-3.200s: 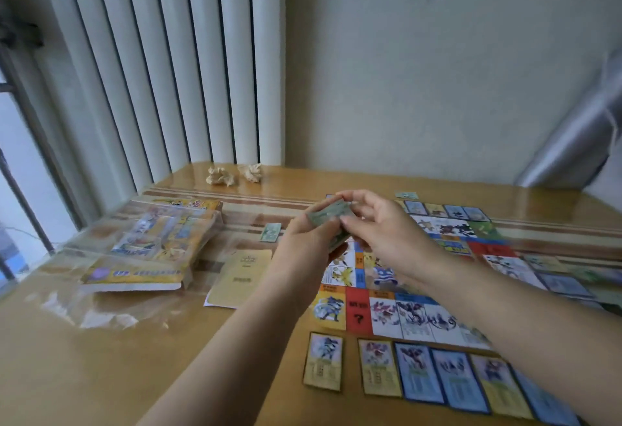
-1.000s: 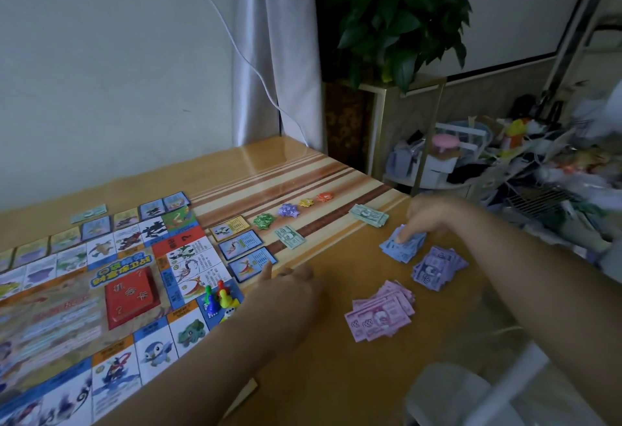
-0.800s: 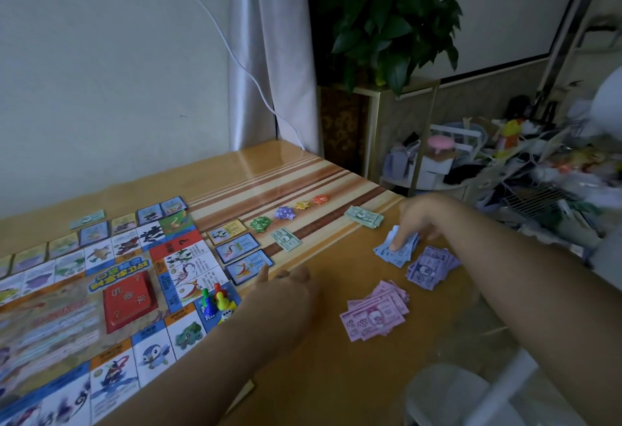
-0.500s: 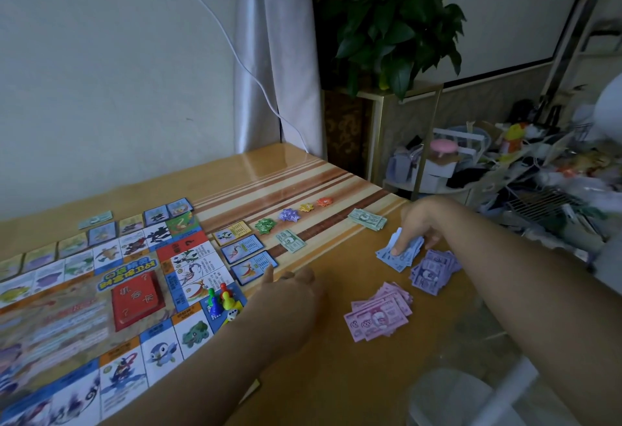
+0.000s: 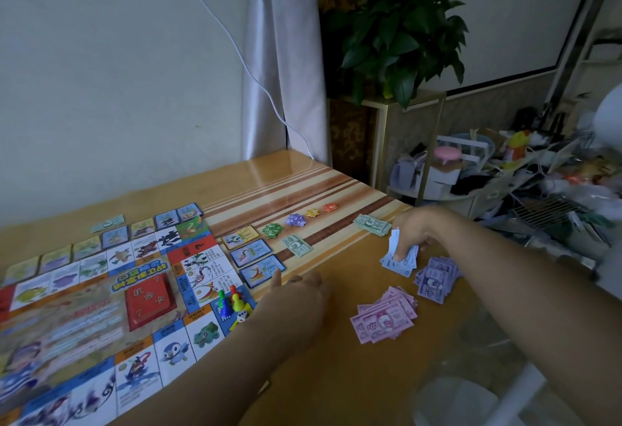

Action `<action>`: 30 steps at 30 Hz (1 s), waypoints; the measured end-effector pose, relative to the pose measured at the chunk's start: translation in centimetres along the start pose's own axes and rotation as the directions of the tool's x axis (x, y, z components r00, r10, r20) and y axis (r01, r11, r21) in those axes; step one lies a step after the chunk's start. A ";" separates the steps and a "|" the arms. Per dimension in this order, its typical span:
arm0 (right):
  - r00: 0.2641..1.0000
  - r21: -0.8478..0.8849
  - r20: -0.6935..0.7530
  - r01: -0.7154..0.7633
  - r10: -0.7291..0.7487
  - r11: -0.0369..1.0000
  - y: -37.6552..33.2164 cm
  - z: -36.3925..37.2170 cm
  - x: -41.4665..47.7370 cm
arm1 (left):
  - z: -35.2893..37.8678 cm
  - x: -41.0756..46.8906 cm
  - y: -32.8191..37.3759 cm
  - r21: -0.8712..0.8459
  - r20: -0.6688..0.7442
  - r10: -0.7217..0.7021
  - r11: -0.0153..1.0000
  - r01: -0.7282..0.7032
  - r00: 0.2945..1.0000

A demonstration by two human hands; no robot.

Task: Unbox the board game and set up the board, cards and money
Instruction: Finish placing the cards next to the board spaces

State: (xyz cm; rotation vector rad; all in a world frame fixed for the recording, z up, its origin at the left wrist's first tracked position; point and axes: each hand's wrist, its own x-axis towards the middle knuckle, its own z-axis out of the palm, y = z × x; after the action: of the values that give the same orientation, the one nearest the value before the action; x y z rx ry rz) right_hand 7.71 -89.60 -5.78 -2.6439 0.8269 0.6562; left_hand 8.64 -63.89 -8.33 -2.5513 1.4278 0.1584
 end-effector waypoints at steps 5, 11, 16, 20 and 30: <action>0.953 0.122 -0.207 0.251 -0.223 0.960 -1.3 -1.1 -3.2 | -0.7 -0.9 -1.0 -0.077 -0.073 -0.035 0.997 0.029 0.997; 0.803 0.860 -0.374 0.487 -0.463 0.152 -8.6 0.6 -11.8 | -3.1 -6.6 -3.4 -0.753 -0.229 -0.200 0.656 -0.044 0.953; 0.757 0.952 -0.304 0.265 -0.579 -0.152 -15.4 6.6 -17.1 | -3.2 -13.3 -3.1 -0.918 -0.348 -0.275 0.291 -0.267 0.896; 0.756 0.962 -0.271 0.187 -0.596 -0.201 -19.4 10.3 -19.9 | -1.7 -14.7 -2.1 -0.871 -0.313 -0.678 -0.076 -0.486 0.666; 0.751 0.925 -0.158 0.339 -0.641 0.170 -15.7 6.5 -18.6 | -4.7 -9.2 -1.8 -0.326 0.267 -0.700 -0.713 -0.621 0.663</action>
State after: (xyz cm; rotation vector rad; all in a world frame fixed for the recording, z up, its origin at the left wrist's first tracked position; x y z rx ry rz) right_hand 1.27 -66.01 0.21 -1.4784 0.0527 0.1949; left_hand 5.32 -56.51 -1.75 0.6083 0.2520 -0.2220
